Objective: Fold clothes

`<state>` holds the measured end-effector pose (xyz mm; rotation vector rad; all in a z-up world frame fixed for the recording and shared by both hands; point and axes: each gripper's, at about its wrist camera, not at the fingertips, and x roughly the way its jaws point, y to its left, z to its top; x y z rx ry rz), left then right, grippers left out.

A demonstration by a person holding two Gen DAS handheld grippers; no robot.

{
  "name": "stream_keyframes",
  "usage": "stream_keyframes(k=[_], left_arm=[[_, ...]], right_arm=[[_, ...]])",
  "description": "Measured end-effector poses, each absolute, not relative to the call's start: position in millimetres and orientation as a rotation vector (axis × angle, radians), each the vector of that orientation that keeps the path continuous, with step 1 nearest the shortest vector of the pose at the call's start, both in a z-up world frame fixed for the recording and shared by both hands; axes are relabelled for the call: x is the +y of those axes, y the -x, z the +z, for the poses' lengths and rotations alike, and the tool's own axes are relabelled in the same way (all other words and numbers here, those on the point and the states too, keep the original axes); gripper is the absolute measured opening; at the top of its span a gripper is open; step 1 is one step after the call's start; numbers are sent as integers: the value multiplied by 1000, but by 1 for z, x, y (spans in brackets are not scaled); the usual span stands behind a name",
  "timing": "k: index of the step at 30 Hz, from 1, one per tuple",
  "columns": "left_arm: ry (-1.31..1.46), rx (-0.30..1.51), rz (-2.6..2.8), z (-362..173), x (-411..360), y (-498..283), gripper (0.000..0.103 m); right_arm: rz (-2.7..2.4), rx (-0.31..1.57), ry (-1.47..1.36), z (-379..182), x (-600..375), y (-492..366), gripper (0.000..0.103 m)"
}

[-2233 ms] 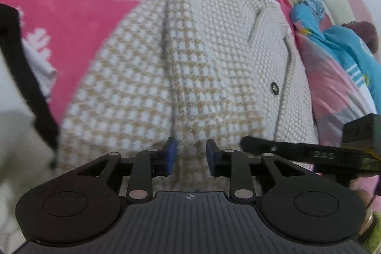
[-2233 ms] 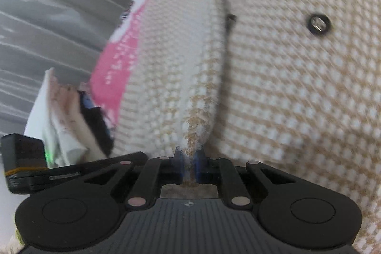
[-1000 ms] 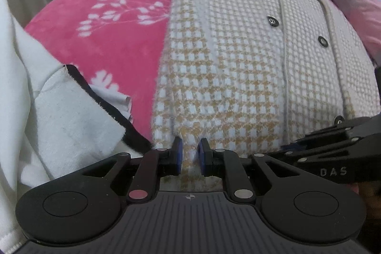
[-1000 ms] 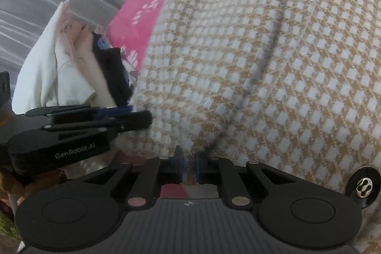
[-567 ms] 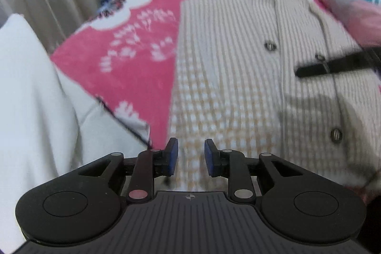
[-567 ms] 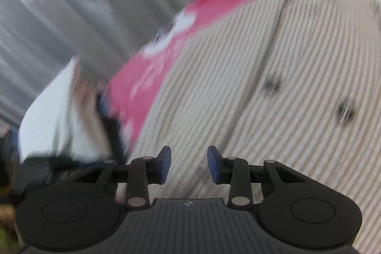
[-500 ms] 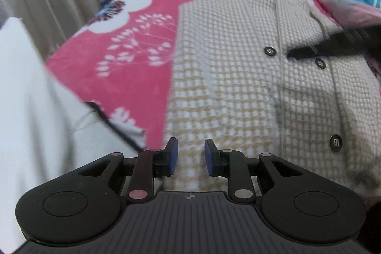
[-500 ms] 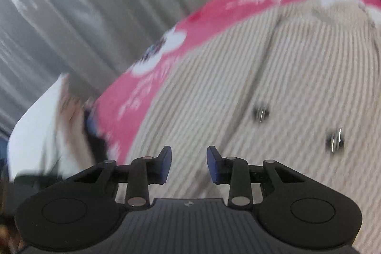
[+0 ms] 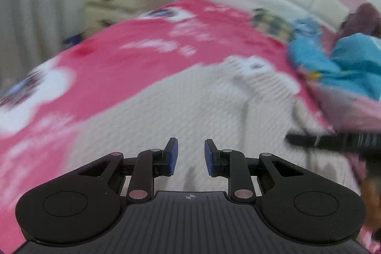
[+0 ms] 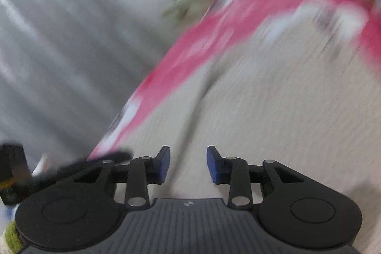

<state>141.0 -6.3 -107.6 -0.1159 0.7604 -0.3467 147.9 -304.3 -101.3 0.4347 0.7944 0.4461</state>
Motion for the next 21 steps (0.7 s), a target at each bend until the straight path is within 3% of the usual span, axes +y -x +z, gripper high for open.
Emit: stream_keyframes(k=[4, 7, 11, 17, 18, 19, 20, 21], left_arm=[[76, 708, -489, -127, -72, -213, 24], [81, 732, -549, -148, -106, -251, 24], [54, 791, -515, -186, -128, -281, 24], [136, 775, -546, -205, -112, -285, 23], [138, 770, -548, -205, -112, -286, 23], [138, 766, -549, -205, -112, -287, 23], [137, 762, -550, -204, -111, -287, 22], [137, 761, -550, -204, -111, -285, 22]], right_arm=[[360, 757, -323, -106, -356, -247, 60], [340, 841, -341, -133, -379, -314, 70], [344, 956, -373, -172, -391, -358, 73], [409, 964, -444, -184, -388, -384, 75], [417, 966, -453, -184, -388, -388, 69], [423, 973, -444, -183, -385, -391, 51], [429, 980, -426, -181, -381, -393, 40], [447, 967, -412, -176, -379, -391, 20]])
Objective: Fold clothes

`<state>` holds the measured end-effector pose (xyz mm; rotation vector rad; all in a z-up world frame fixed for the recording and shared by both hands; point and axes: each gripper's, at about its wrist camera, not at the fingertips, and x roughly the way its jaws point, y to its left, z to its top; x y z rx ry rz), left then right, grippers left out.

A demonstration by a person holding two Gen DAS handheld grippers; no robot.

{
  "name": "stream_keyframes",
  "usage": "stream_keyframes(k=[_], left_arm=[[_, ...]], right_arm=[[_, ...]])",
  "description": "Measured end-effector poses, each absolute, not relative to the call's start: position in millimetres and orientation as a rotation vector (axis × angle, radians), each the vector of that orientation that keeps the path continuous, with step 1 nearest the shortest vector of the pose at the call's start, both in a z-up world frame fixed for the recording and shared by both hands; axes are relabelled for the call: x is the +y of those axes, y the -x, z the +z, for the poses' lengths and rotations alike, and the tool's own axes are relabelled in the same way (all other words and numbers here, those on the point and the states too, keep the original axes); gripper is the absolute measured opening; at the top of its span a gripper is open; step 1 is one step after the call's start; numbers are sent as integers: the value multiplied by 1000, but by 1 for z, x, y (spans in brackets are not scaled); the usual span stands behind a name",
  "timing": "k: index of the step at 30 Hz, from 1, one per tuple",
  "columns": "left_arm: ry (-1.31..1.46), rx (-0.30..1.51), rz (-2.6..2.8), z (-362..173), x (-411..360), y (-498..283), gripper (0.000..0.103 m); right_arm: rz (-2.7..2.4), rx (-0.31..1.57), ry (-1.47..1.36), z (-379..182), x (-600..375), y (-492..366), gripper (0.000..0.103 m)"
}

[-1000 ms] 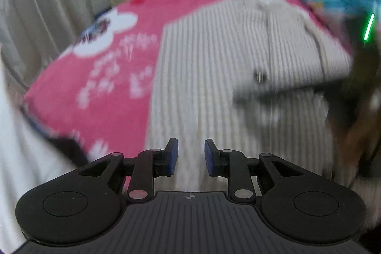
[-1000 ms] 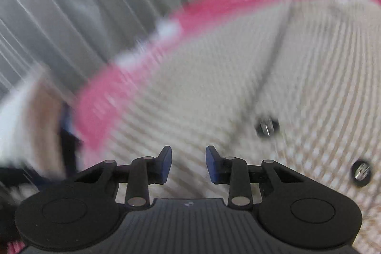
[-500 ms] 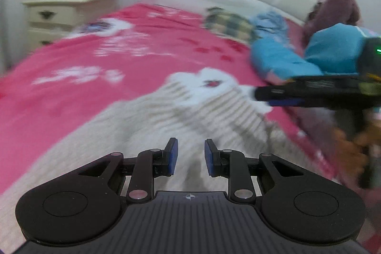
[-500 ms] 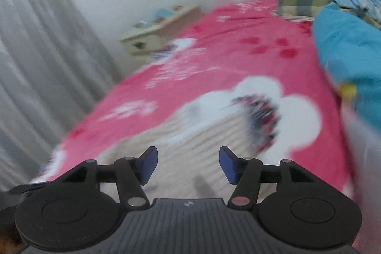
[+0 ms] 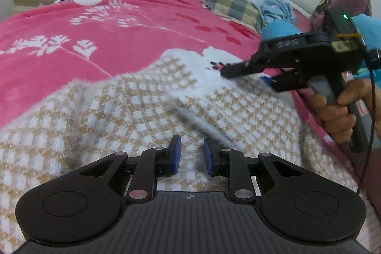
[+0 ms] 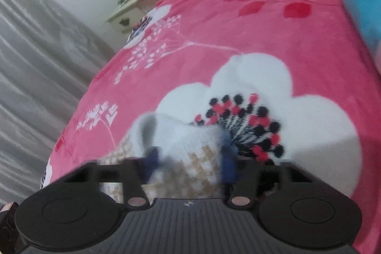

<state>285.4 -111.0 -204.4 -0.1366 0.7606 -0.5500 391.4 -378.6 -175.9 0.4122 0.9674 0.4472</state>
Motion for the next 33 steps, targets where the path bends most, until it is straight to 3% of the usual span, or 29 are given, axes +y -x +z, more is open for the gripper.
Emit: stream_keyframes(k=[1, 3, 11, 15, 20, 26, 29, 31, 33], left_arm=[[136, 760, -552, -205, -112, -287, 22], [132, 759, -555, -205, -113, -290, 22], [154, 775, -538, -191, -105, -282, 22], [342, 853, -497, -172, -52, -270, 23], [580, 783, -326, -140, 30, -252, 23], [510, 607, -460, -86, 21, -244, 29], [346, 706, -604, -100, -26, -251, 29], [190, 794, -587, -128, -54, -253, 28], [113, 840, -544, -156, -63, -252, 27]], right_arm=[[474, 942, -401, -168, -377, -388, 14], [527, 891, -377, -153, -372, -380, 13], [777, 728, -244, -93, -346, -303, 12], [828, 669, -70, -76, -327, -261, 12], [876, 522, 470, -86, -268, -180, 12], [898, 295, 1257, -170, -216, -98, 13], [861, 241, 1368, -192, -216, -87, 17], [829, 246, 1365, -191, -219, -83, 33], [806, 305, 1292, -177, -226, -81, 37]])
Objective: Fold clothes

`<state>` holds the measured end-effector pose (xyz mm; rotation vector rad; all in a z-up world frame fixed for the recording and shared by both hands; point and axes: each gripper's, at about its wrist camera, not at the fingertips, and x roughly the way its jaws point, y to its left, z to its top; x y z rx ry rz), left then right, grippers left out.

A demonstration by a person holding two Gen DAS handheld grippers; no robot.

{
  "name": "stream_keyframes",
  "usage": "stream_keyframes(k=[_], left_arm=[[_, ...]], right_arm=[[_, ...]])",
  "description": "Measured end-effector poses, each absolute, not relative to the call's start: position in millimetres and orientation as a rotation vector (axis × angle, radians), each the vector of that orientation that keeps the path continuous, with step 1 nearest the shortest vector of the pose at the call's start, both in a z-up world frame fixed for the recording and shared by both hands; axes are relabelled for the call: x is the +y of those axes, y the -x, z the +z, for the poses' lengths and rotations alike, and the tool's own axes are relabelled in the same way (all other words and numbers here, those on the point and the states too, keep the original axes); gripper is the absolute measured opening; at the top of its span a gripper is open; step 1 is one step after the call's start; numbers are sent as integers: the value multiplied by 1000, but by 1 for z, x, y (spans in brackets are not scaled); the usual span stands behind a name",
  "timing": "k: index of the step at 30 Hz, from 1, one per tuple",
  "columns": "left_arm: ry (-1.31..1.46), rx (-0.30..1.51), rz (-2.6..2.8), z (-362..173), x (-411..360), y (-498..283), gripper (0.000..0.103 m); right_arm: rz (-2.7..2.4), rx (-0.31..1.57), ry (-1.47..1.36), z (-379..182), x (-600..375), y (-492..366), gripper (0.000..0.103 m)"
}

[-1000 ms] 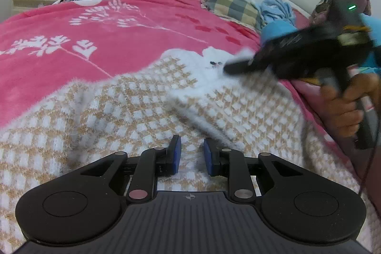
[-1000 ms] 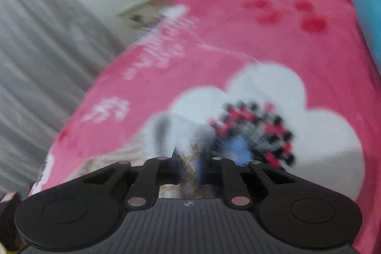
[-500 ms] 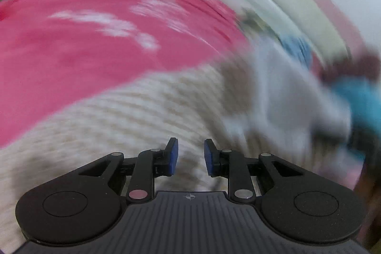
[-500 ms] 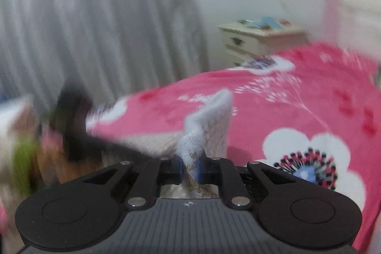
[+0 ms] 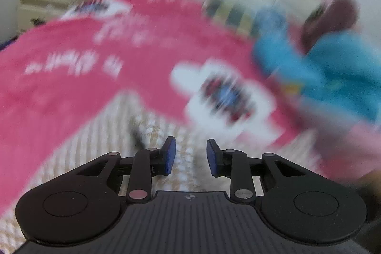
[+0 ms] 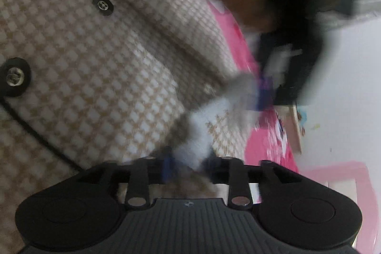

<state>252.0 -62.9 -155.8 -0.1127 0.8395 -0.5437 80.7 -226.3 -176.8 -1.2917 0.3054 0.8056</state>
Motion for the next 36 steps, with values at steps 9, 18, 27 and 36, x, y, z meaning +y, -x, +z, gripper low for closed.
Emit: stream_keyframes(k=[9, 18, 27, 36], left_arm=[[57, 676, -481, -172, -72, -230, 27], [-99, 578, -432, -190, -112, -251, 28], [-257, 526, -462, -194, -125, -258, 30], [-179, 614, -483, -168, -106, -255, 31]], right_arm=[[694, 675, 161, -81, -279, -161, 32], [568, 781, 681, -167, -254, -189, 9], [536, 842, 623, -161, -285, -202, 9], [442, 806, 616, -140, -291, -178, 9]])
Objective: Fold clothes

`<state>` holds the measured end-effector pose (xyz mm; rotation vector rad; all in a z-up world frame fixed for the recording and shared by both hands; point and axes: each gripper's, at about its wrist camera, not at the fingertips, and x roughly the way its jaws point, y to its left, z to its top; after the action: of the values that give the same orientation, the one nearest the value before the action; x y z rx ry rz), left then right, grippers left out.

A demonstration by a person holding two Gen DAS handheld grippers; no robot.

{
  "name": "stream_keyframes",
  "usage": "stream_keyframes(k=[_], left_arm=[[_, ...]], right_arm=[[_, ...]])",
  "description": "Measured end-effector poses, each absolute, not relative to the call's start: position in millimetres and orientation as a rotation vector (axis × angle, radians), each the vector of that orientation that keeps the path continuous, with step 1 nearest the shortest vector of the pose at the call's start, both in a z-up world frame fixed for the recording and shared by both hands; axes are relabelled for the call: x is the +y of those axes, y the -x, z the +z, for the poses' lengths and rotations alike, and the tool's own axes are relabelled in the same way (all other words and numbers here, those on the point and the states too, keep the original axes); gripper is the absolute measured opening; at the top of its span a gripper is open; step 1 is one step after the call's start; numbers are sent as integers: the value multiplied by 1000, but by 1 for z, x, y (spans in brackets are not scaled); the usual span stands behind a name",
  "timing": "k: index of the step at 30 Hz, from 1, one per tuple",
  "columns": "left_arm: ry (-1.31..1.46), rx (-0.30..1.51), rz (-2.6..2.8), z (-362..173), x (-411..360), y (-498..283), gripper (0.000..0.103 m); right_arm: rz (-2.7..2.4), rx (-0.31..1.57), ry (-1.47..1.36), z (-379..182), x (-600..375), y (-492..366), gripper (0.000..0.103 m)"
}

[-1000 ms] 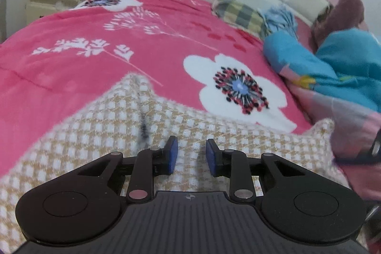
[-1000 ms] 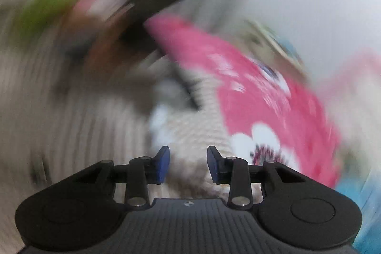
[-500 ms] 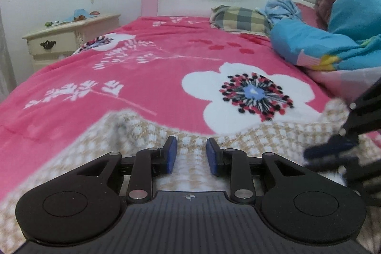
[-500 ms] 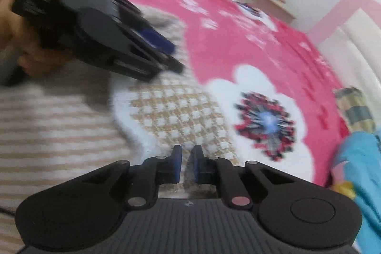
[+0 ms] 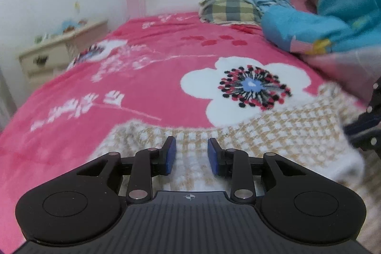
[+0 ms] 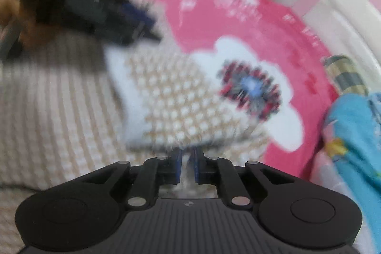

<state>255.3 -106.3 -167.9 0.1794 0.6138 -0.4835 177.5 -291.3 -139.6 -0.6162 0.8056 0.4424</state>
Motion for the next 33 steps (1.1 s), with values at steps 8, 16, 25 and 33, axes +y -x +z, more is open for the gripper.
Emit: stream_keyframes(k=[8, 16, 25, 33], left_arm=[[-255, 597, -502, -172, -112, -233, 32], [-235, 634, -455, -178, -114, -239, 33], [-13, 784, -306, -142, -92, -233, 39], [105, 880, -253, -122, 16, -86, 46]], right_arm=[[408, 650, 268, -77, -298, -172, 10], [417, 880, -75, -154, -309, -213, 11], [314, 975, -243, -149, -321, -217, 21], [350, 998, -290, -103, -326, -140, 32]])
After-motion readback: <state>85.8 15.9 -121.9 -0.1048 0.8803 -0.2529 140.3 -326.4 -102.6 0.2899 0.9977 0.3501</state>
